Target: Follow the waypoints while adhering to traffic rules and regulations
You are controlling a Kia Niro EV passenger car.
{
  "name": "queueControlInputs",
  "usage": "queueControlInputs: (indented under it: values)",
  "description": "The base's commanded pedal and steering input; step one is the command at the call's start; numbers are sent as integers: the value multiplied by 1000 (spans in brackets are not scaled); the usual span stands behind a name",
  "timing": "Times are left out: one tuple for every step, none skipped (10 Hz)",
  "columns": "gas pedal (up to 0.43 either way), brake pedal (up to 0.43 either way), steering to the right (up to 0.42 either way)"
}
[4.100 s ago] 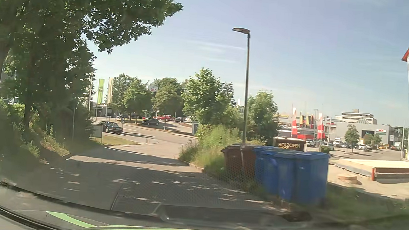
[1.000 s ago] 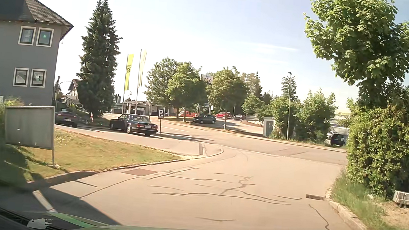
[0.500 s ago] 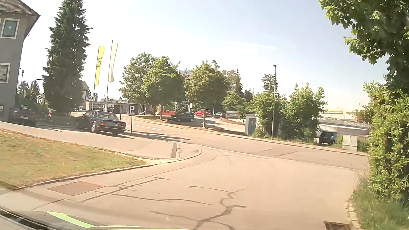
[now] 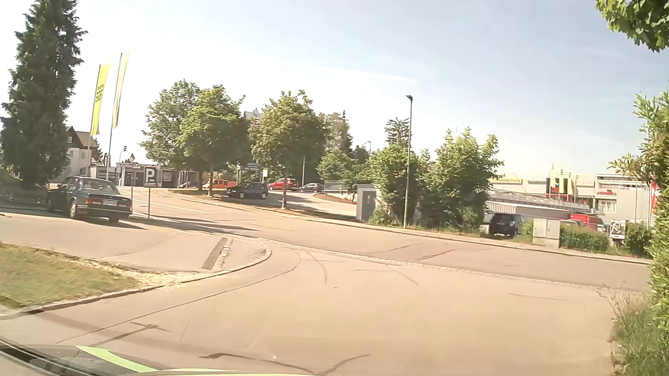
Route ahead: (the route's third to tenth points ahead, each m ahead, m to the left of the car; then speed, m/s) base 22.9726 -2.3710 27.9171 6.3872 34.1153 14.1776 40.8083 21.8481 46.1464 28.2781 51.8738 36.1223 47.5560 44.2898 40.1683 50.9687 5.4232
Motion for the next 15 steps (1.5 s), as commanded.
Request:
queueControlInputs:
  values:
    - [0,183,211]
    - [0,189,229]
    - [0,201,240]
    - [0,201,251]
    - [0,207,261]
    - [0,213,269]
    - [0,213,276]
    - [0,207,284]
    - [0,195,288]
    - [0,165,289]
    - [0,171,289]
    - [0,201,288]
    - [0,207,288]
    - [0,213,285]
    - [0,226,273]
